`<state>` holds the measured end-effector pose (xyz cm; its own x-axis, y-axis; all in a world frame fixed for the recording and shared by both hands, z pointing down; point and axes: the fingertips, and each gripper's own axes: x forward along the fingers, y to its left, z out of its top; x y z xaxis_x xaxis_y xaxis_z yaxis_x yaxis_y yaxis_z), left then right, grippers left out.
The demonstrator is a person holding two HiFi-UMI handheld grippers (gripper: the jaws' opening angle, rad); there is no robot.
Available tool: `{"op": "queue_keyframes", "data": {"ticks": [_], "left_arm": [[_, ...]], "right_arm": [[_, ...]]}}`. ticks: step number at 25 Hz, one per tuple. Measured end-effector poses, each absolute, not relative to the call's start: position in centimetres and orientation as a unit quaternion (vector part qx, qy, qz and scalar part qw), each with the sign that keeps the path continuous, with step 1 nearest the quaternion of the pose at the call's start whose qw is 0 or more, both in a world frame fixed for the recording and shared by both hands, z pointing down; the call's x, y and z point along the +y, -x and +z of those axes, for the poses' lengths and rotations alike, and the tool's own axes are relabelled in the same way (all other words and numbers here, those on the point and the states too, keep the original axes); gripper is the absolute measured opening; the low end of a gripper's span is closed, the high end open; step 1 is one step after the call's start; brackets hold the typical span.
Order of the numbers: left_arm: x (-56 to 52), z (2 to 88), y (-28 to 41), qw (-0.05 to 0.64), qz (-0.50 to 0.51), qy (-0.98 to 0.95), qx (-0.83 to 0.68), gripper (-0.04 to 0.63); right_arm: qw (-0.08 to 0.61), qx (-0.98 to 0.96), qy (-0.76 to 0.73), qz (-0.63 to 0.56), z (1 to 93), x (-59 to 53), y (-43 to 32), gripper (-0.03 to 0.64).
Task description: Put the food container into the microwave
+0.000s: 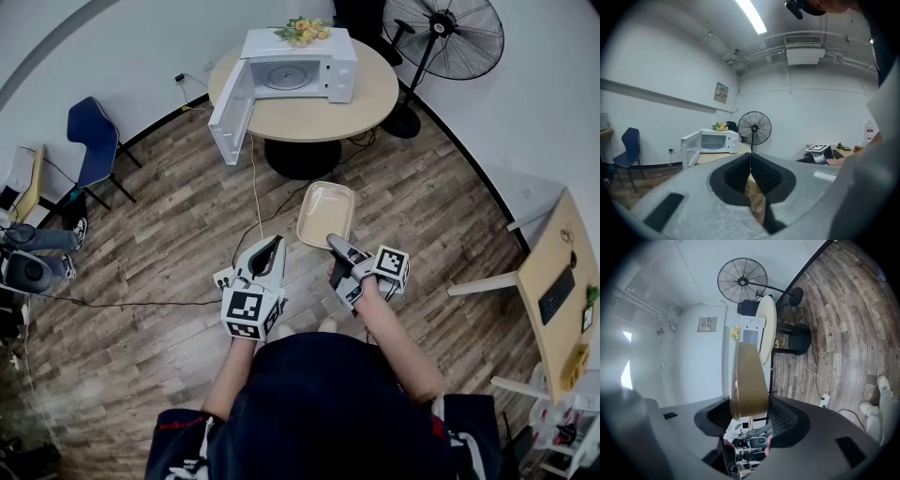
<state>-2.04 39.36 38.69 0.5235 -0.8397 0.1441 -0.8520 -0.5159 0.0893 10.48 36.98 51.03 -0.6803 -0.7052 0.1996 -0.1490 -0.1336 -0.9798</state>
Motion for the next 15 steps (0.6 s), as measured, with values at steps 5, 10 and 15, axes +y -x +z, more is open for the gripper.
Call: {"op": "queue_keyframes", "data": {"ticks": [5, 10, 15], "left_arm": [[39.8, 38.9, 1.2, 0.075, 0.047, -0.870, -0.485, 0.015], [40.2, 39.3, 0.1, 0.078, 0.052, -0.869, -0.485, 0.015], [40.4, 39.7, -1.5, 0.080, 0.053, -0.867, -0.489, 0.015]], "right_arm": [[0.199, 0.627, 0.340, -0.672, 50.9, 37.7, -10.9, 0.227], [0.202, 0.635, 0.326, -0.671, 50.6, 38.2, -11.7, 0.227], [0.200, 0.634, 0.311, -0.679, 50.9, 38.5, -13.0, 0.227]]}}
